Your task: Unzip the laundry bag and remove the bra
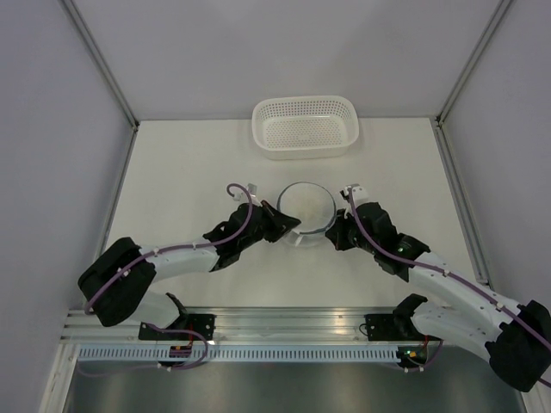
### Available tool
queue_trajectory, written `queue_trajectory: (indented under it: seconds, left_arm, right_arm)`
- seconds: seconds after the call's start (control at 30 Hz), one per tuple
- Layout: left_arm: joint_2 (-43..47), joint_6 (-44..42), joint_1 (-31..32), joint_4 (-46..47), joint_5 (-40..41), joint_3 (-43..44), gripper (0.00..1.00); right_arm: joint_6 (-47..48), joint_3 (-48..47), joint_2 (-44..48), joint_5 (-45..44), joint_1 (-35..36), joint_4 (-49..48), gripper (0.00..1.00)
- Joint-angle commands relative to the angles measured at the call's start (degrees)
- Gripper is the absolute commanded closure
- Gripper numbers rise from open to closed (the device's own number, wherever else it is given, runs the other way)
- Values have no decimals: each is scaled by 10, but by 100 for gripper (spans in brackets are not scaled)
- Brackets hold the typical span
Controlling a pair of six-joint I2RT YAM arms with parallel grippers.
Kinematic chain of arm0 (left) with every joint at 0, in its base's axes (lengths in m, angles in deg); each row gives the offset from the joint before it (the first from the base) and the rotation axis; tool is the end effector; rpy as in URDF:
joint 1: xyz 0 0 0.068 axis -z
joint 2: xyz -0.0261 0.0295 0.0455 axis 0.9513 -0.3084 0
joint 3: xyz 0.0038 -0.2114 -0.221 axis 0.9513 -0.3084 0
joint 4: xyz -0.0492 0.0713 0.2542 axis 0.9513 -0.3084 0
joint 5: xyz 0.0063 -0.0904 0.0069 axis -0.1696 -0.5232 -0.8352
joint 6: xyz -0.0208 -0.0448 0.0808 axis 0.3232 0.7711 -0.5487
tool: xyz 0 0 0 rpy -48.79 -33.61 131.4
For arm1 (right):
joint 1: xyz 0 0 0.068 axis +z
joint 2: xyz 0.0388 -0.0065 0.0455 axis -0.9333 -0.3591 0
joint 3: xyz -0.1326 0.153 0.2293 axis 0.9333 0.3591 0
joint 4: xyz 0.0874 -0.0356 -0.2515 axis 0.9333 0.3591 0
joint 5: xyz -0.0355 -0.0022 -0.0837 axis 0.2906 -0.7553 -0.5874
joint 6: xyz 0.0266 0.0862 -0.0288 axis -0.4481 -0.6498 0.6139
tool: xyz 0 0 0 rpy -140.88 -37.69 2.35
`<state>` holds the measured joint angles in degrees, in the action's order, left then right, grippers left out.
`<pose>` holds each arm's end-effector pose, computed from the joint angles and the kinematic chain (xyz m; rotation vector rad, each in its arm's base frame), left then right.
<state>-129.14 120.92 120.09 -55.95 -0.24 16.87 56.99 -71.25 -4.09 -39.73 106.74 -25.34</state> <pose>0.2303 -0.2478 0.2043 -0.5612 2.1311 -1.2822 0.1861 0.1459 0.2297 -0.2736 2.2088 0.6312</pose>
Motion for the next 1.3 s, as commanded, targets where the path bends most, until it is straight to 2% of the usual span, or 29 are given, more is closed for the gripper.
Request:
queue_trajectory:
  seconds: [0.0, 0.2, 0.43, 0.7, 0.93, 1.03, 1.17, 1.27]
  left_arm:
    - [18, -61, -27, -27, -57, -8, 98]
    - [-5, -136, -76, -38, -163, 16, 98]
    - [-59, -285, -138, -111, -268, 111, 98]
    - [-121, -478, -188, -312, -323, 253, 98]
    - [-214, -565, -202, -433, -346, 381, 97]
    - [-230, -557, -205, -436, -339, 393, 86]
    - [-198, -515, -205, -409, -291, 363, 29]
    - [-142, -469, -205, -405, -219, 325, 20]
  right_arm:
    - [10, -32, -9, -61, 1, 44, 100]
    - [10, -48, -49, -94, 1, 70, 99]
    - [-4, -77, -73, -172, 8, 116, 100]
    - [-19, -103, -68, -244, 21, 163, 100]
    - [-27, -114, -85, -263, 34, 178, 100]
    - [-29, -114, -87, -254, 41, 174, 100]
    - [-32, -107, -91, -236, 50, 161, 100]
    - [-34, -102, -100, -212, 55, 136, 100]
